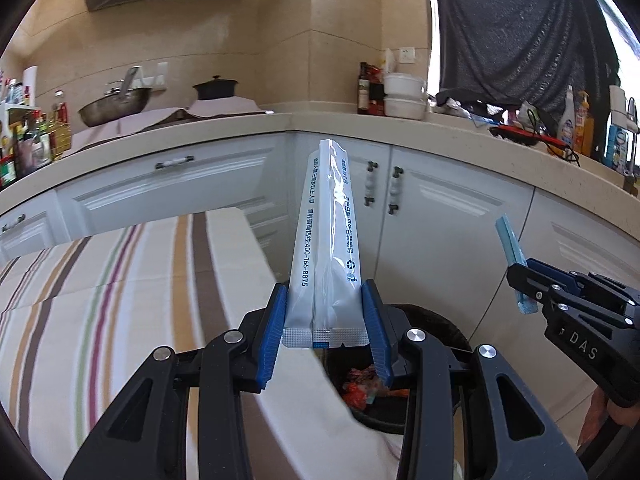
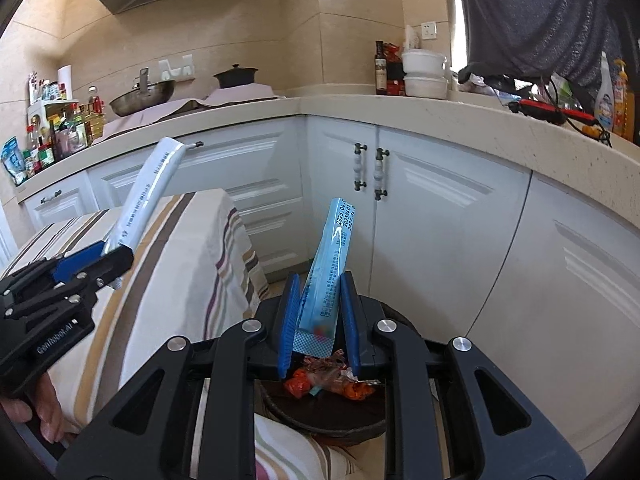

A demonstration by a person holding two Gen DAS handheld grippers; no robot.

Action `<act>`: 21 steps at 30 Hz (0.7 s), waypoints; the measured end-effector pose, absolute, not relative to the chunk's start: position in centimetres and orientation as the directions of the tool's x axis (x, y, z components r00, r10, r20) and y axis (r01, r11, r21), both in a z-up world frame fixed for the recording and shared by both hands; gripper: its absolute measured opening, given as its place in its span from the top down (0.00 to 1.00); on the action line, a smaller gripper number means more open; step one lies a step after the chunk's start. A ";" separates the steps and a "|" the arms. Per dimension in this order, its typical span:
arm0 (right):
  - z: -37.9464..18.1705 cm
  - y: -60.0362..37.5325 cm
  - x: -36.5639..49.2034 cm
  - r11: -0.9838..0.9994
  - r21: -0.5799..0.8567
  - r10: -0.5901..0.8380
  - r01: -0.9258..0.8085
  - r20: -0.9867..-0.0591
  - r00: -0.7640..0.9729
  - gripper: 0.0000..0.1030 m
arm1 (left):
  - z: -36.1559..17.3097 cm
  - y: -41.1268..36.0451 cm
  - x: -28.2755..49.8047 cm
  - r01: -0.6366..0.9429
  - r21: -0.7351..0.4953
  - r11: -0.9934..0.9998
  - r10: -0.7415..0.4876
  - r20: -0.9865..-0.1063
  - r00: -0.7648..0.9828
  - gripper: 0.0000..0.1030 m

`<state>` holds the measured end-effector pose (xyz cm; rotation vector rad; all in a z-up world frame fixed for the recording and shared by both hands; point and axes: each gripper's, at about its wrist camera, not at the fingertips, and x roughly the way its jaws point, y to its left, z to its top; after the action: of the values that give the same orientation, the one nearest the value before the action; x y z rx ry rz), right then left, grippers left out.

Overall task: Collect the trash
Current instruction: 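Carry the white and blue packets over the black bin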

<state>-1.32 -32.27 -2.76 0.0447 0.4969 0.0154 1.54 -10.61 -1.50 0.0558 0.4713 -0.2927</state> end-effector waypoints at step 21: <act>-6.4 -35.9 2.6 0.996 0.078 0.007 0.038 -0.509 0.861 0.80 | -5.4 -16.2 6.0 0.309 -0.015 0.951 -0.267 -0.543 0.796 0.62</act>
<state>2.59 -35.95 -6.36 0.0864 0.5340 -0.0164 6.02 -16.17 -5.40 0.0758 0.5713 -0.3093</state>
